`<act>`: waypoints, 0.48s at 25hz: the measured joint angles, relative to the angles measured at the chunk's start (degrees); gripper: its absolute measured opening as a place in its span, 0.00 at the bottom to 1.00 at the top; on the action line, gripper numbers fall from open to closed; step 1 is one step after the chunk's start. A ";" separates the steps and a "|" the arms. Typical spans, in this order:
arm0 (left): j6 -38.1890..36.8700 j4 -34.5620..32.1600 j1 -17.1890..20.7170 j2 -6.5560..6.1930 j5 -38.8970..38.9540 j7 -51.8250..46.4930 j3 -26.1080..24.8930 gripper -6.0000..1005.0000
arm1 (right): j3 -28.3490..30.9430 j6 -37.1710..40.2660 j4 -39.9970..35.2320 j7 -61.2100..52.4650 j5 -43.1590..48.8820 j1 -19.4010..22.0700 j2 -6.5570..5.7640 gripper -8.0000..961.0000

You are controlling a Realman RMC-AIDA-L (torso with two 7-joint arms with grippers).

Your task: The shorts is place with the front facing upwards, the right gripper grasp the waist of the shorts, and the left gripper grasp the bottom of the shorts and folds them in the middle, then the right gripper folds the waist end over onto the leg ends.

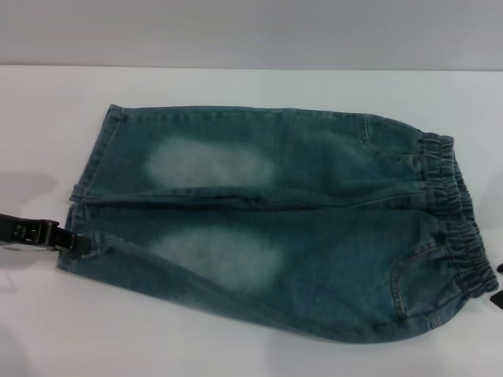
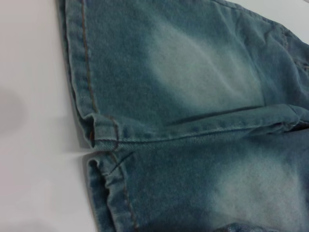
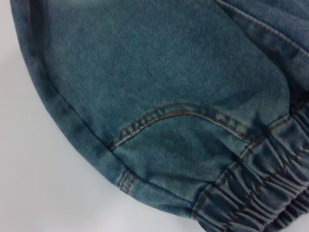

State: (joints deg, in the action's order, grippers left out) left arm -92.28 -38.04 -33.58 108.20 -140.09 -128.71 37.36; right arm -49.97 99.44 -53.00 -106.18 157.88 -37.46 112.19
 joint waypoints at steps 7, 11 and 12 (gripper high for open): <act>-0.13 0.08 0.10 -0.02 0.00 0.03 -0.01 0.04 | -0.02 -0.77 0.79 0.16 -0.15 -0.07 0.21 0.58; -0.12 0.07 0.19 -0.02 0.00 0.03 -0.01 0.04 | 0.36 -1.40 1.21 0.73 -0.79 -0.07 0.45 0.58; -0.11 0.08 0.20 -0.02 0.00 0.04 -0.01 0.04 | 0.52 -1.41 1.22 0.97 -1.14 -0.07 0.52 0.58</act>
State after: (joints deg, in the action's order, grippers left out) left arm -92.39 -37.96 -33.38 108.18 -140.10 -128.67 37.35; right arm -49.45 98.03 -51.78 -105.21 156.74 -37.53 112.71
